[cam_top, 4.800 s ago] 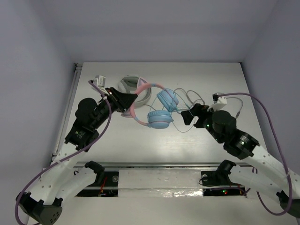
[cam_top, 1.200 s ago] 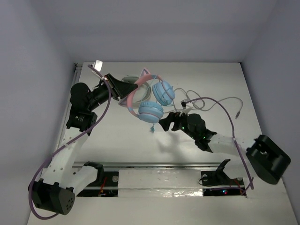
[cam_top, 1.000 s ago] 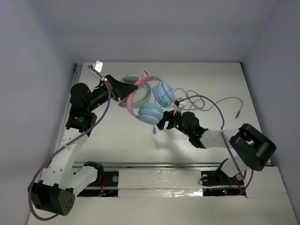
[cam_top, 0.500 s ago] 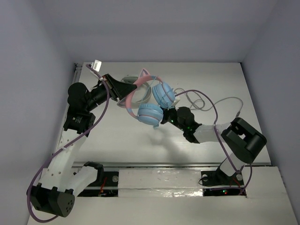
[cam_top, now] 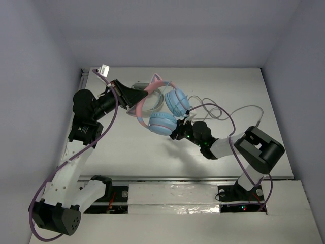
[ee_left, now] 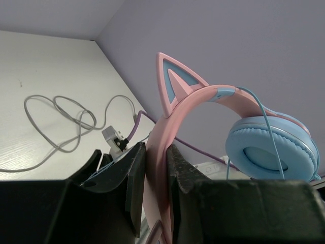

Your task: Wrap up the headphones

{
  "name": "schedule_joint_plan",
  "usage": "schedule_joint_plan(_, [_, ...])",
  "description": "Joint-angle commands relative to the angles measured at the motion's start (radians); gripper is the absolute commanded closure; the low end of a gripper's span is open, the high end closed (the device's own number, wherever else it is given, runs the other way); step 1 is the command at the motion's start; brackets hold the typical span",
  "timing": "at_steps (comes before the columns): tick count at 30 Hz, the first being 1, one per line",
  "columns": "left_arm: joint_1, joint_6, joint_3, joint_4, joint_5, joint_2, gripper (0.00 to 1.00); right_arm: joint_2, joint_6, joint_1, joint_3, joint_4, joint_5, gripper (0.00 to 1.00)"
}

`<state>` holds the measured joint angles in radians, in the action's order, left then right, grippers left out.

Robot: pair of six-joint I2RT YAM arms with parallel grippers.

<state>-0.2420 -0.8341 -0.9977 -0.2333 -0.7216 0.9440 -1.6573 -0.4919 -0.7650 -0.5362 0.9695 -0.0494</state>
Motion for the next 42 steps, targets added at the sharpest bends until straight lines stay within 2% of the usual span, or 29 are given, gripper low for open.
schedule_joint_plan(1, [0.003,-0.016,-0.064,-0.067,0.028,-0.031,1.0,-0.031,-0.048,0.004,0.021,0.161,-0.027,0.64])
schedule_joint_plan(3, [0.003,-0.008,-0.059,-0.067,0.057,-0.03,1.0,-0.051,-0.082,0.004,0.028,0.182,-0.041,0.78])
schedule_joint_plan(5, [0.003,0.001,-0.058,-0.067,0.089,-0.028,1.0,-0.056,-0.103,-0.017,0.041,0.193,-0.04,0.88])
schedule_joint_plan(6, [0.003,0.013,-0.055,-0.067,0.135,-0.028,1.0,-0.047,-0.111,-0.036,0.041,0.17,-0.012,0.97])
schedule_joint_plan(7, [0.003,0.019,-0.052,-0.067,0.158,-0.028,1.0,-0.038,-0.111,-0.045,0.041,0.154,0.008,1.0])
schedule_joint_plan(12, [0.003,0.056,-0.009,-0.06,0.405,-0.04,1.0,0.051,-0.158,-0.105,0.053,-0.004,0.086,1.0])
schedule_joint_plan(17, [0.003,0.041,0.047,-0.103,0.53,-0.021,1.0,0.18,-0.154,-0.287,0.019,-0.24,0.242,1.0])
schedule_joint_plan(21, [0.003,0.047,0.076,-0.113,0.677,-0.014,1.0,0.247,-0.189,-0.401,-0.004,-0.437,0.324,1.0])
schedule_joint_plan(23, [0.003,0.049,0.096,-0.123,0.703,-0.01,1.0,0.27,-0.206,-0.445,-0.033,-0.512,0.37,1.0])
schedule_joint_plan(28, [-0.006,0.096,0.14,-0.116,0.833,-0.01,1.0,0.332,-0.232,-0.623,-0.181,-0.88,0.512,1.0])
schedule_joint_plan(30, [-0.039,0.113,0.163,-0.103,0.904,-0.008,1.0,0.341,-0.234,-0.671,-0.29,-1.066,0.549,1.0])
schedule_joint_plan(33, [-0.104,0.144,0.202,-0.101,1.005,-0.001,1.0,0.338,-0.218,-0.741,-0.398,-1.243,0.579,1.0])
schedule_joint_plan(37, [-0.198,0.19,0.228,-0.077,1.114,0.018,1.0,0.32,-0.201,-0.775,-0.557,-1.419,0.602,1.0])
schedule_joint_plan(42, [-0.353,0.259,0.28,-0.031,1.257,0.027,1.0,0.321,-0.175,-0.784,-0.636,-1.587,0.652,1.0])
